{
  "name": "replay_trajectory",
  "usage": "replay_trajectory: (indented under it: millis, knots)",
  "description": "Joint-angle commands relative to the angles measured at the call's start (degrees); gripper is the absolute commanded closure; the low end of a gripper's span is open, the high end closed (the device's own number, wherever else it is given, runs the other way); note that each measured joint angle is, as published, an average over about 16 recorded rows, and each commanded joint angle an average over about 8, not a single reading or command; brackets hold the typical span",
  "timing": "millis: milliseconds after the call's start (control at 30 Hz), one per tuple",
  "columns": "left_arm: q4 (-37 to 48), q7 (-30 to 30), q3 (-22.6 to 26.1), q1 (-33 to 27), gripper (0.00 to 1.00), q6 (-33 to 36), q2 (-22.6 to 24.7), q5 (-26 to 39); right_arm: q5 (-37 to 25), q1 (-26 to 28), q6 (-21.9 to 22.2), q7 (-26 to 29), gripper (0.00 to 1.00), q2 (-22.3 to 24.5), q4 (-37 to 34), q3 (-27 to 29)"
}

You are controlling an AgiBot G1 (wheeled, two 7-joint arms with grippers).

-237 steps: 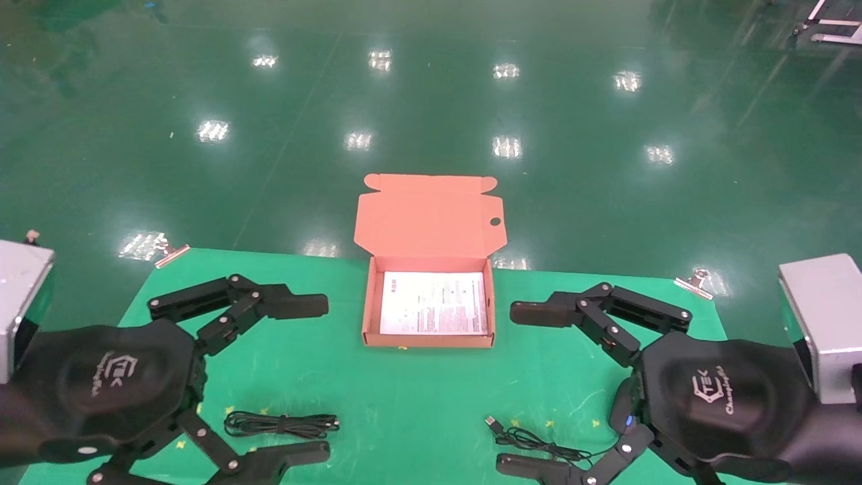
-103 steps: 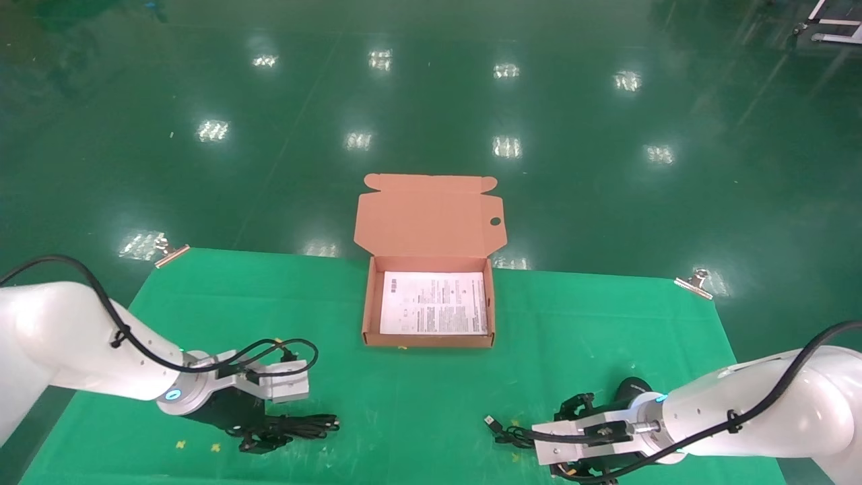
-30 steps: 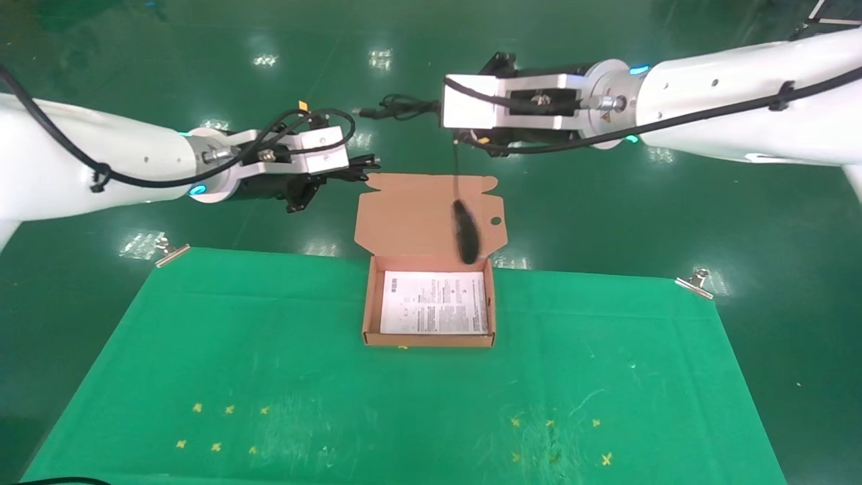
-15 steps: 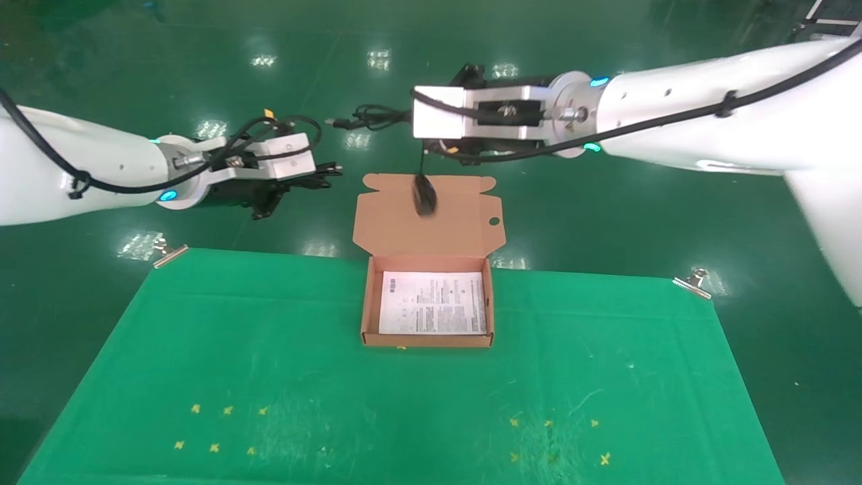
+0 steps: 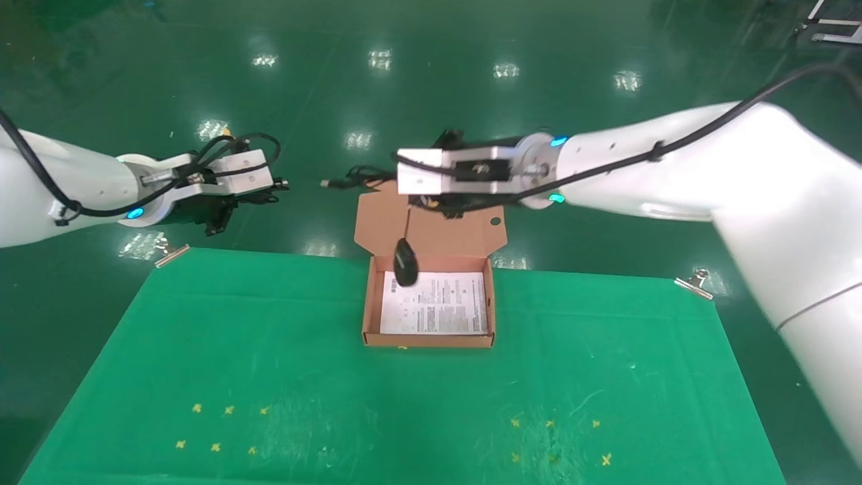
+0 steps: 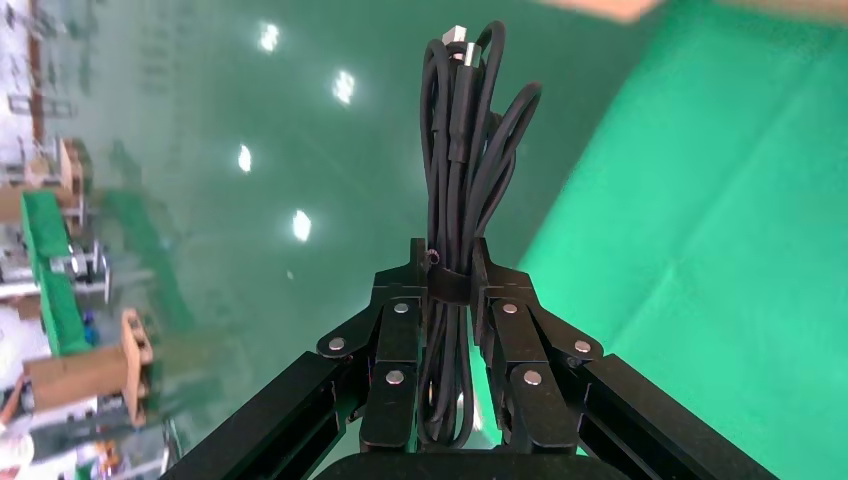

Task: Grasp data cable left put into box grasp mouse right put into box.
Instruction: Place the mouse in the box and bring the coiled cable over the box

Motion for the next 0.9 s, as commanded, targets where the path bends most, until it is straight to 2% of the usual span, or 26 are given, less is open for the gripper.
replay_trajectory:
  millis: [33, 267, 467, 700, 900]
  knots:
    - [-0.48, -1.23, 0.21, 0.26, 1.0, 0.57, -0.22, 1.36, 0.35, -0.42, -0.11, -0.47, 1.0, -0.57, -1.06, -0.08]
    - [-2.19, -2.77, 0.28, 0.76, 1.0, 1.36, -0.51, 2.43, 2.6, -1.55, 1.14, -2.32, 1.0, -1.96, -3.31, -1.65]
    - [-2.88, -3.25, 0.28, 0.95, 1.0, 1.64, -0.66, 2.72, 5.73, -2.67, 3.01, -2.96, 1.0, -2.48, -4.26, -5.16]
    - [-3.14, -3.44, 0.28, 1.03, 1.0, 1.75, -0.71, 2.83, 10.0, -3.85, 5.63, -2.07, 1.0, -2.46, -5.21, -9.92]
    - [-3.2, -3.48, 0.28, 1.05, 1.0, 1.78, -0.73, 2.86, 12.53, -4.76, 7.13, -0.85, 1.0, -2.06, -8.66, -12.42]
